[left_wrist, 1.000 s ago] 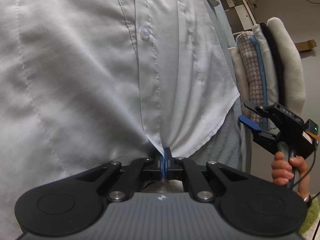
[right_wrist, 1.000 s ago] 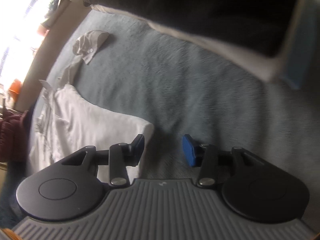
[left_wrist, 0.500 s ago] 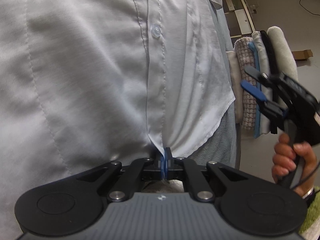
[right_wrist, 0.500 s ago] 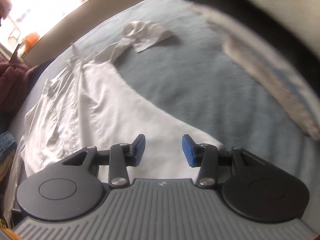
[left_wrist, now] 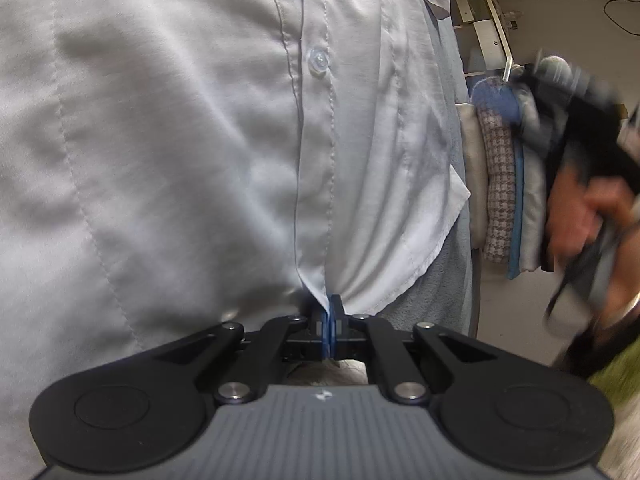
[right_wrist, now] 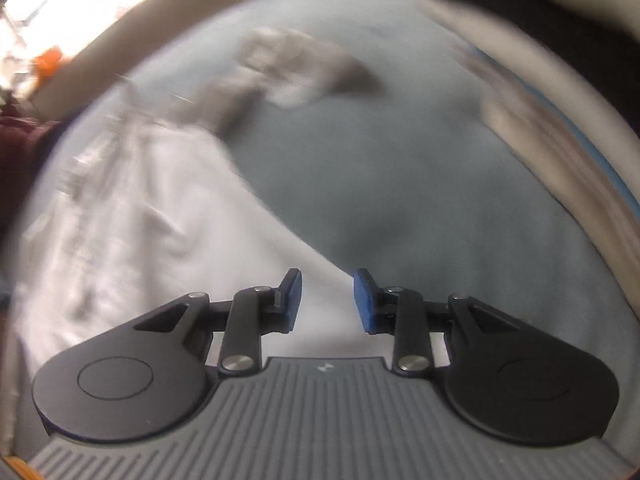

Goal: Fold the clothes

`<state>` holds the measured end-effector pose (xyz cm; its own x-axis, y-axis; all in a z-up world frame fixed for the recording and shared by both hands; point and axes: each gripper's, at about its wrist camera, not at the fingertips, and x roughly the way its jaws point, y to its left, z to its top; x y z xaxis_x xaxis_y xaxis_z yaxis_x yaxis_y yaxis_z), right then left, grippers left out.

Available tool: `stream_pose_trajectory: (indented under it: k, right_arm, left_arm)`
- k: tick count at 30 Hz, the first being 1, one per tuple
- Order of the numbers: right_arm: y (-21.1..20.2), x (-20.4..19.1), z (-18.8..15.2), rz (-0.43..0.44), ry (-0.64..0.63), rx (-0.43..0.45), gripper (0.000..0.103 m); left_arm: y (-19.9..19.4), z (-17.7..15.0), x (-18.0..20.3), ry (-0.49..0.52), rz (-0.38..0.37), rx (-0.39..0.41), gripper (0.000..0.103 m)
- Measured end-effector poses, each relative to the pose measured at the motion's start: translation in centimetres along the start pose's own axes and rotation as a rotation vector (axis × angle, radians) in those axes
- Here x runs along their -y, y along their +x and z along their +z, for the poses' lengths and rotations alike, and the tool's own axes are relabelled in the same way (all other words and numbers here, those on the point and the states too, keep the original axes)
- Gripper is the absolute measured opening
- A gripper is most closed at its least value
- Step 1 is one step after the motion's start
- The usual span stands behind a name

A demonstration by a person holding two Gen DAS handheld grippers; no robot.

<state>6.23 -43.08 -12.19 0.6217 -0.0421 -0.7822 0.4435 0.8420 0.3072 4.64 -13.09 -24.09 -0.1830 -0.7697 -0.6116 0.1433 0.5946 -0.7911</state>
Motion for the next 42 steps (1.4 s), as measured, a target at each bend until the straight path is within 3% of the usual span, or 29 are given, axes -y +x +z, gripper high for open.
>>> stream_pose_trajectory:
  k: [5, 8, 15, 21, 23, 24, 25, 27, 29, 30, 34, 36, 42]
  right_arm:
    - [4.7, -9.1, 7.0, 0.184, -0.114, 0.029, 0.034]
    - [9.1, -14.0, 10.9, 0.253, -0.109, 0.014, 0.048]
    - [20.3, -21.3, 18.4, 0.21, -0.039, -0.061, 0.064]
    - [27.5, -23.0, 21.4, 0.141, 0.052, -0.141, 0.064]
    - [29.0, -23.0, 21.6, 0.132, 0.079, -0.182, 0.062]
    - [29.5, -23.1, 21.6, 0.132, 0.085, -0.195, 0.055]
    - [29.7, -23.3, 21.6, 0.133, 0.078, -0.2, 0.036]
    - [29.7, -23.7, 21.5, 0.137, 0.059, -0.198, 0.012]
    - [28.6, -24.6, 21.4, 0.127, -0.002, -0.136, 0.009]
    - [27.7, -25.5, 21.2, 0.118, -0.081, -0.088, 0.002]
    - [24.2, -30.5, 18.8, 0.015, -0.511, 0.137, 0.001]
    - [23.4, -32.2, 17.6, -0.003, -0.639, 0.187, 0.001]
    - [22.6, -34.0, 16.6, 0.092, -0.635, 0.163, 0.001]
  left_arm:
    - [-0.1, 0.2, -0.4, -0.012, -0.004, -0.016, 0.004]
    - [-0.1, 0.4, -0.9, -0.03, -0.019, -0.031, 0.004]
    - [0.2, 0.4, -1.9, -0.056, -0.075, -0.077, 0.004]
    - [0.5, 0.7, -2.3, -0.067, -0.106, -0.101, 0.004]
    - [0.6, 0.8, -2.4, -0.071, -0.116, -0.108, 0.004]
    - [0.7, 0.9, -2.5, -0.073, -0.121, -0.112, 0.004]
    - [0.8, 0.9, -2.5, -0.075, -0.126, -0.115, 0.004]
    - [0.9, 1.0, -2.6, -0.08, -0.136, -0.123, 0.004]
    - [1.0, 1.1, -2.8, -0.084, -0.145, -0.13, 0.004]
    - [1.0, 1.2, -2.8, -0.086, -0.15, -0.134, 0.004]
    - [1.1, 1.2, -2.8, -0.088, -0.157, -0.136, 0.004]
    - [1.1, 1.2, -2.7, -0.087, -0.156, -0.133, 0.004]
    - [1.1, 1.1, -2.5, -0.086, -0.153, -0.124, 0.004]
